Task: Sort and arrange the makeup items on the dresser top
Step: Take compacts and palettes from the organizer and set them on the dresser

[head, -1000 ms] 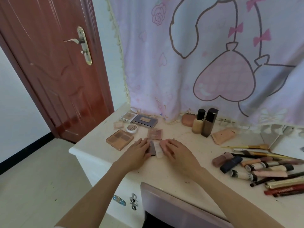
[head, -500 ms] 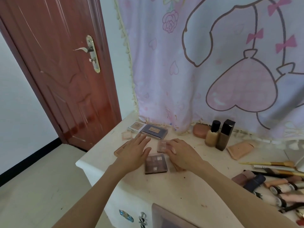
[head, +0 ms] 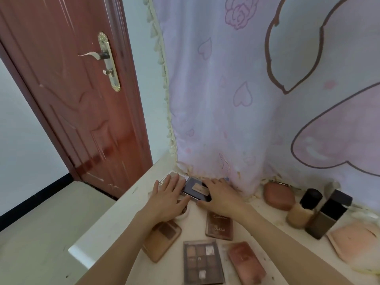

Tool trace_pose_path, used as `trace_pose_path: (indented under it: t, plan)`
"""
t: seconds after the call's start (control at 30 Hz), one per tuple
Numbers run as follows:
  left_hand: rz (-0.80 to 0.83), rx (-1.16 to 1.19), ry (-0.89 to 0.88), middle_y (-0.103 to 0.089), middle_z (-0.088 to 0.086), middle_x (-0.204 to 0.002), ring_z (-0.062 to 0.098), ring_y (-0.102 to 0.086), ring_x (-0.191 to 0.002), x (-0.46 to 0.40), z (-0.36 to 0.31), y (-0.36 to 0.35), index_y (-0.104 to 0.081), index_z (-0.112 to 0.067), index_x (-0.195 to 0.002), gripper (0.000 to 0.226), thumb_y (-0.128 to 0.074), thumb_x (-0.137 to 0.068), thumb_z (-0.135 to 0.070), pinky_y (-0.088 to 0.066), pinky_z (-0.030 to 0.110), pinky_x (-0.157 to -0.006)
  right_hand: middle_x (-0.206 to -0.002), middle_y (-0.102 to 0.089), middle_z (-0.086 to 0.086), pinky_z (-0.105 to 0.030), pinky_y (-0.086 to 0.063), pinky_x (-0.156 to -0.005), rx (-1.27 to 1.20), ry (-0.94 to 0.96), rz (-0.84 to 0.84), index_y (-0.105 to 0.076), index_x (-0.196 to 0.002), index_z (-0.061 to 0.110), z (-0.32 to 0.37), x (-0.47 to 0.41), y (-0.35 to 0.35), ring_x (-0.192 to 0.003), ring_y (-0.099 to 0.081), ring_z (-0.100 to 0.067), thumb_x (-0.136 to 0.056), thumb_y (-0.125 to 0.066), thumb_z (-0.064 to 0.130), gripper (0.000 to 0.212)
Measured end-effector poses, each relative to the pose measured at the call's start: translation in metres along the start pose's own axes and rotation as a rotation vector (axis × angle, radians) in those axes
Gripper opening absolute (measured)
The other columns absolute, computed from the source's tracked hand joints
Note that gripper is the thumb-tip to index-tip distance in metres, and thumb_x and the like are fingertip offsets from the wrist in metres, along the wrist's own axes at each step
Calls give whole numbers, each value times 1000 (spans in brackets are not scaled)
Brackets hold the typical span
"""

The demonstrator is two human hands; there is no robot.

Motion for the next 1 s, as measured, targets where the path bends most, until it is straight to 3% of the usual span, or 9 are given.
trace_pose_path:
  t: [0.17, 0.27, 0.43, 0.53, 0.63, 0.73, 0.83, 0.93, 1.0]
  plan:
    - [15, 68, -6, 4, -7, -156, 15, 10, -143, 3, -3, 8, -7, -28, -147, 52, -16, -99, -44, 7, 44, -115, -127, -52, -5, -35, -41, -93, 2, 25, -50, -40, -134, 20, 1, -1, 5, -117, -42, -24, -85, -51, 45, 56]
    - [52, 177, 29, -1, -9, -156, 14, 7, -144, 4, -1, 13, -13, -27, -147, 49, -14, -100, -41, 8, 44, -115, -115, -61, -1, -30, -42, -82, -116, -30, -177, -52, -123, 23, -2, 6, 20, -107, -52, -22, -82, -51, 45, 46]
    - [-174, 607, 58, -28, -5, -150, 13, -16, -142, 20, -6, 53, -30, -21, -143, 44, -26, -100, -35, -8, 31, -114, -80, -63, 4, -25, -48, -66, -792, -124, -285, -64, -100, 21, -9, 27, 48, -72, -57, -14, -84, -63, 30, 18]
    - [-258, 822, -11, -37, -5, -146, 9, -36, -131, 35, -21, 82, -36, -22, -140, 44, -38, -97, -34, -25, 26, -111, -82, -63, 5, -20, -50, -63, -1237, -148, -251, -66, -98, 23, -2, 43, 53, -73, -55, -11, -88, -62, 23, 10]
    - [-266, 904, -88, -39, -6, -143, 7, -39, -128, 50, -41, 105, -34, -21, -141, 45, -41, -97, -29, -31, 26, -109, -82, -64, 1, -30, -51, -76, -1469, -129, -164, -67, -110, 15, 10, 52, 51, -77, -57, -15, -89, -60, 26, 25]
    - [-256, 1078, -131, -50, -5, -134, 11, -51, -120, 62, -55, 123, -39, -26, -138, 45, -45, -95, -36, -41, 33, -104, -92, -71, 4, -26, -52, -77, -1471, 4, -169, -67, -111, 23, 27, 63, 66, -83, -63, -10, -89, -60, 23, 22]
    - [-337, 1165, -90, -61, 4, -116, 16, -63, -102, 70, -52, 140, -51, -21, -129, 41, -56, -90, -33, -53, 35, -90, -104, -67, 9, -13, -49, -76, -1179, 91, -301, -61, -105, 37, 39, 76, 90, -92, -61, -4, -85, -67, 17, 29]
    - [-477, 1119, -38, -66, 5, -105, 20, -64, -96, 81, -39, 155, -61, -17, -114, 27, -60, -88, -12, -54, 39, -87, -117, -58, 13, -18, -44, -94, -919, 133, -442, -57, -118, 29, 44, 86, 105, -108, -54, -4, -83, -68, 16, 39]
    - [-528, 1240, -75, -69, 4, -99, 21, -65, -94, 88, -34, 160, -64, -16, -109, 27, -58, -87, -2, -54, 35, -84, -122, -55, 11, -21, -42, -96, -984, 60, -499, -54, -123, 27, 35, 90, 111, -114, -51, -6, -87, -64, 24, 38]
Point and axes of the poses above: each hand's wrist, its own x-axis away from the middle knuckle, its own y-axis out of the back of the hand, z = x × y, the point moved 9 cm from there along -x, towards the middle knuckle
